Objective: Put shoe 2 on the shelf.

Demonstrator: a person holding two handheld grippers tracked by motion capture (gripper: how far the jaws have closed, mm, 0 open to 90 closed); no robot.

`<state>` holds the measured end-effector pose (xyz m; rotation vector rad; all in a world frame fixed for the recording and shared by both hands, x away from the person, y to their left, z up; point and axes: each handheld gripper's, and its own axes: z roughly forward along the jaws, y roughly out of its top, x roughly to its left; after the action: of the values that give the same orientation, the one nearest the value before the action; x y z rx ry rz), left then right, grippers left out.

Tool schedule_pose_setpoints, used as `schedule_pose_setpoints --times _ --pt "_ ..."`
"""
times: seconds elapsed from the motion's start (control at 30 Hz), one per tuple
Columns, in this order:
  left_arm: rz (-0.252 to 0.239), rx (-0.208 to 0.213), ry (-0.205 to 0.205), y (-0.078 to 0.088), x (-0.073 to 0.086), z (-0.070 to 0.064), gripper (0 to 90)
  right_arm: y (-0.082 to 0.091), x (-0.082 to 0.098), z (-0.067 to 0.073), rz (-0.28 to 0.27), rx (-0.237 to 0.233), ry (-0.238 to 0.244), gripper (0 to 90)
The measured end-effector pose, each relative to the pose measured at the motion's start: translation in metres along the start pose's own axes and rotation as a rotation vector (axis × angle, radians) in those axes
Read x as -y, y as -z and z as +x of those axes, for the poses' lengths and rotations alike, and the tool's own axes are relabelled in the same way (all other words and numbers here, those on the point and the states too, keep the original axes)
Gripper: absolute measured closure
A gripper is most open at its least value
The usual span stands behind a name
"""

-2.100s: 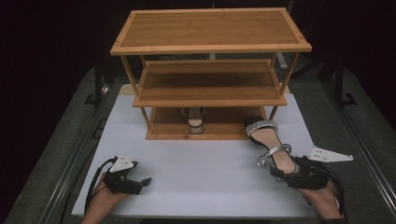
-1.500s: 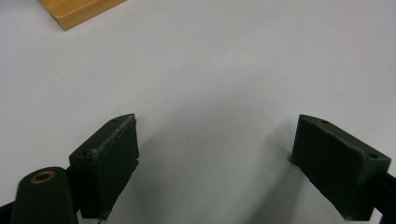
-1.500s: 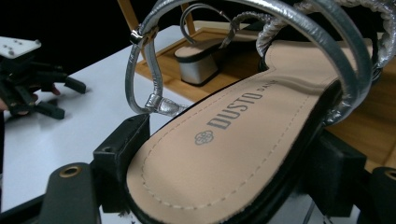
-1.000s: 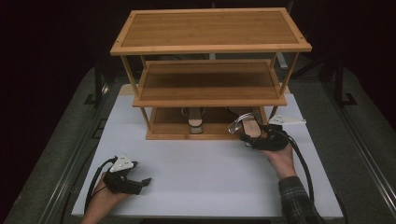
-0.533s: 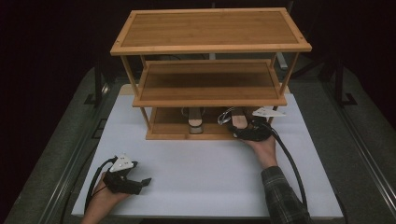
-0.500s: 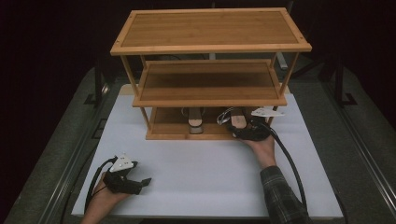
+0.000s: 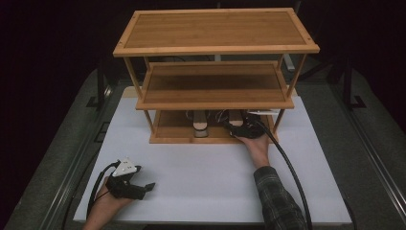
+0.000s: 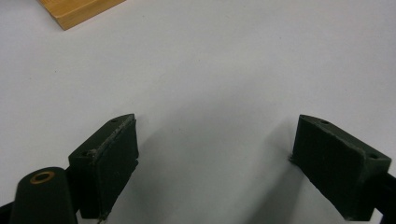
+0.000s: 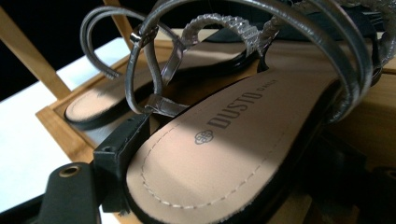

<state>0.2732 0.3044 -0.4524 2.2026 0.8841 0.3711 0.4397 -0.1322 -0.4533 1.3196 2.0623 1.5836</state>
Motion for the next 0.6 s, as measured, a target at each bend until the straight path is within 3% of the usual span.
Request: schedule_pose_setpoints --times 0.03,0.23,0.6 --pt "0.0 0.0 0.0 0.0 0.0 0.0 13.4 -0.003 -0.001 -0.002 -0.009 0.015 0.023 23.5" --pt "0.0 0.001 0.0 0.0 0.0 0.0 13.4 -0.014 -0.002 0.006 0.046 0.016 -0.01 23.5" --pt "0.0 0.0 0.0 0.0 0.0 0.0 13.4 -0.016 -0.002 0.003 0.054 0.009 -0.02 23.3"
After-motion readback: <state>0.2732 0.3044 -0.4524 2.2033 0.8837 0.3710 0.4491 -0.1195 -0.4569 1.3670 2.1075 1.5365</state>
